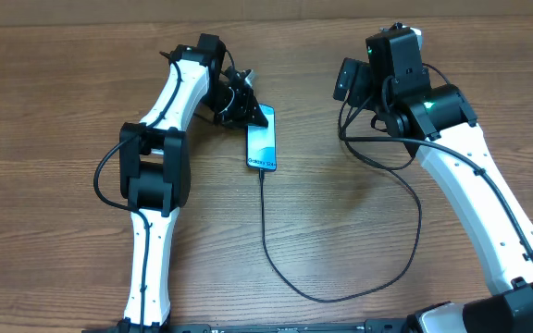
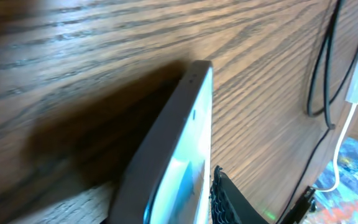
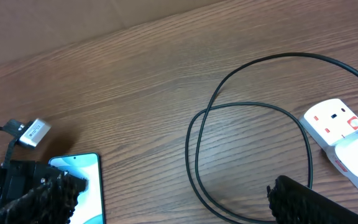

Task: Plug charger to phone and switch on socket
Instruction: 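Lower the plugged-in phone flat onto the table with the left gripper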

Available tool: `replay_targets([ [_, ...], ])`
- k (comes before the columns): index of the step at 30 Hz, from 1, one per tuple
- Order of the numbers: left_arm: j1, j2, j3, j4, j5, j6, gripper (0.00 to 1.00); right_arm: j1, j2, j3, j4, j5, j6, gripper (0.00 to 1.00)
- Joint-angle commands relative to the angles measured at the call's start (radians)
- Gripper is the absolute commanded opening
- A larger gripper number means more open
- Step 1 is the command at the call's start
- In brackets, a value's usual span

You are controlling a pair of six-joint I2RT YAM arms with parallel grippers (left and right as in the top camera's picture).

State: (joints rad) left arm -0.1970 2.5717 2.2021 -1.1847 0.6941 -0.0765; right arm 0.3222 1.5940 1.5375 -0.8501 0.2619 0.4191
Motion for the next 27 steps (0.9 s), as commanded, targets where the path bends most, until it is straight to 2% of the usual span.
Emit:
replay_targets([
  [1, -0.011, -0.008, -0.005, 0.0, -0.023, 0.001, 0.29, -0.004, -0.025, 0.029, 0.002, 0.006, 0.008, 1.0],
  [3, -0.011, -0.008, -0.005, -0.002, -0.041, 0.001, 0.38, -0.004, -0.025, 0.029, 0.0, 0.006, 0.008, 1.0],
  [13, -0.011, -0.008, -0.005, -0.011, -0.088, 0.001, 0.56, -0.004, -0.025, 0.029, -0.013, 0.006, 0.008, 1.0],
  [15, -0.011, -0.008, -0.005, -0.015, -0.113, 0.001, 0.64, -0.004, -0.025, 0.029, -0.014, 0.006, 0.008, 1.0],
  [20, -0.011, -0.008, -0.005, -0.019, -0.146, 0.002, 0.68, -0.004, -0.025, 0.029, -0.014, 0.006, 0.008, 1.0],
  [25, -0.01, -0.008, -0.005, -0.019, -0.19, 0.002, 0.8, -0.004, -0.025, 0.029, -0.016, 0.007, 0.008, 1.0],
  [27, -0.006, -0.008, -0.005, -0.019, -0.189, 0.002, 0.82, -0.004, -0.025, 0.029, -0.013, 0.008, 0.008, 1.0],
])
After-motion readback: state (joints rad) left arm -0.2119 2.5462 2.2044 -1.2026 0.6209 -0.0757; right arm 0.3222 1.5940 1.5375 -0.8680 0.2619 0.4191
